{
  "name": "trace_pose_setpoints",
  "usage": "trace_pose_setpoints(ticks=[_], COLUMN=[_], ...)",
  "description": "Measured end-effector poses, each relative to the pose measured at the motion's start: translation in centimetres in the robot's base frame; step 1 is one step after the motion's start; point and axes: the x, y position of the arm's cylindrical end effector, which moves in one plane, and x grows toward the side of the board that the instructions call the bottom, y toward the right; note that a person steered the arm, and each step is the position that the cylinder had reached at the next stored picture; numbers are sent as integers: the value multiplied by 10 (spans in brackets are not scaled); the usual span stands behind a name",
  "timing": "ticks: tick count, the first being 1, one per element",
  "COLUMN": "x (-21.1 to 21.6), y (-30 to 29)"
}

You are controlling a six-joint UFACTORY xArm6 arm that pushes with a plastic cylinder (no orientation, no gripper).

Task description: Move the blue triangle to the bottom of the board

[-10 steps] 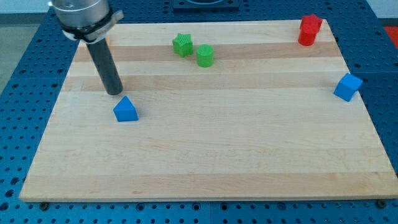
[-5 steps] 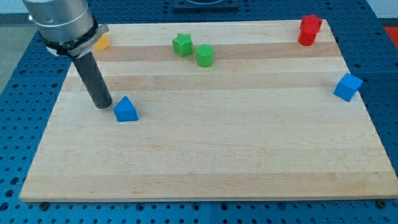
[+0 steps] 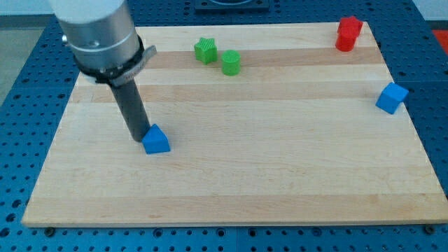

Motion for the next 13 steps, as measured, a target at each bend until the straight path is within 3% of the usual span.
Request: trace_pose_setpoints(ticks=[4,9,13], x=[59,58,28], y=[-1,-39,-39])
